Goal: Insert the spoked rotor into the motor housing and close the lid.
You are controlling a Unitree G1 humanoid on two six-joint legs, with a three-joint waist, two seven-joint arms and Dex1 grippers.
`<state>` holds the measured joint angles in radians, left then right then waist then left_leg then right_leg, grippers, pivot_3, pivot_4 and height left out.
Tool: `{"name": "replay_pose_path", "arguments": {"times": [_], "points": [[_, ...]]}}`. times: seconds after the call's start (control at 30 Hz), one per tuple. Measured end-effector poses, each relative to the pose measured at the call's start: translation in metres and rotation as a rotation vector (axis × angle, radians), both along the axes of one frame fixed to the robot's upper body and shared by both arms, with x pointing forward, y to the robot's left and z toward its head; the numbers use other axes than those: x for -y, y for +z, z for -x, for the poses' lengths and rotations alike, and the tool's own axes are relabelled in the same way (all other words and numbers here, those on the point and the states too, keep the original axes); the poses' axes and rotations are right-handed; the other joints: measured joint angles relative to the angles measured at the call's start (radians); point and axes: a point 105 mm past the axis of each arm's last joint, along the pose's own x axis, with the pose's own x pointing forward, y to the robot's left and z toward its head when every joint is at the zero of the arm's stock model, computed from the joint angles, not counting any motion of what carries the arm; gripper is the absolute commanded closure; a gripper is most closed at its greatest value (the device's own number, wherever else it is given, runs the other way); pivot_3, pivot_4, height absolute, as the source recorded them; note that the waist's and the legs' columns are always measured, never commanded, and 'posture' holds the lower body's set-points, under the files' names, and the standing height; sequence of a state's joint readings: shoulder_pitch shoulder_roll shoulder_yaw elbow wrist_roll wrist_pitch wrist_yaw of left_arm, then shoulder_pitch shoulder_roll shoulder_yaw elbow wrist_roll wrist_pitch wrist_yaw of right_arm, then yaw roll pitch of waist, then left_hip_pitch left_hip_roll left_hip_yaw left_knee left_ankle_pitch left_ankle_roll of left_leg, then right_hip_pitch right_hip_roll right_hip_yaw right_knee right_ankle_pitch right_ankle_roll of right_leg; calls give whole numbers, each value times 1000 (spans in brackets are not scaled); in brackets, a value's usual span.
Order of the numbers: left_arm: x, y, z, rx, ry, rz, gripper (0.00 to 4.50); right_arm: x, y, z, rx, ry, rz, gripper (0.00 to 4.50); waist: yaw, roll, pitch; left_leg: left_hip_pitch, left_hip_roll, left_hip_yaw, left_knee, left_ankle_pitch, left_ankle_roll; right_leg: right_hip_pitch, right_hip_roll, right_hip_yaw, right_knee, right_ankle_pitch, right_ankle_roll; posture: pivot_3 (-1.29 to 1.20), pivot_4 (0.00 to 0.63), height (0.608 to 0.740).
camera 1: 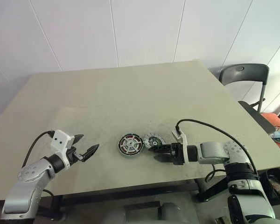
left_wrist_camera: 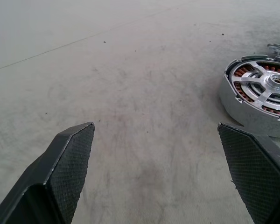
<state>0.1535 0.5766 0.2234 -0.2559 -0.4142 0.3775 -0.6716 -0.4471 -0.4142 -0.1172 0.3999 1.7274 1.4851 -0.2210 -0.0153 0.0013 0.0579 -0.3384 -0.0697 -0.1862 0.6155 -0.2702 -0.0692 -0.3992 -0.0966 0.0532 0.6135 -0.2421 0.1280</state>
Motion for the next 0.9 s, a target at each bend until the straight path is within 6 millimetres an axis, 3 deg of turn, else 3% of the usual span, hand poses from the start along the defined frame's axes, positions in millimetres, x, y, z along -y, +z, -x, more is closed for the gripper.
{"name": "replay_pose_path", "arguments": {"times": [0.37,0.9], "points": [[1,1,-1,5,-5,0,0,7,-1,-19,-12,-237,-3,571,2,0,0,0,0,0,0,0,0,1,0,0,0,0,0,0,0,740],[1,3,-2,13,-8,0,0,11,-1,-30,2,-320,10,571,1,0,0,0,0,0,0,0,0,1,0,0,-1,0,0,0,0,740]]}}
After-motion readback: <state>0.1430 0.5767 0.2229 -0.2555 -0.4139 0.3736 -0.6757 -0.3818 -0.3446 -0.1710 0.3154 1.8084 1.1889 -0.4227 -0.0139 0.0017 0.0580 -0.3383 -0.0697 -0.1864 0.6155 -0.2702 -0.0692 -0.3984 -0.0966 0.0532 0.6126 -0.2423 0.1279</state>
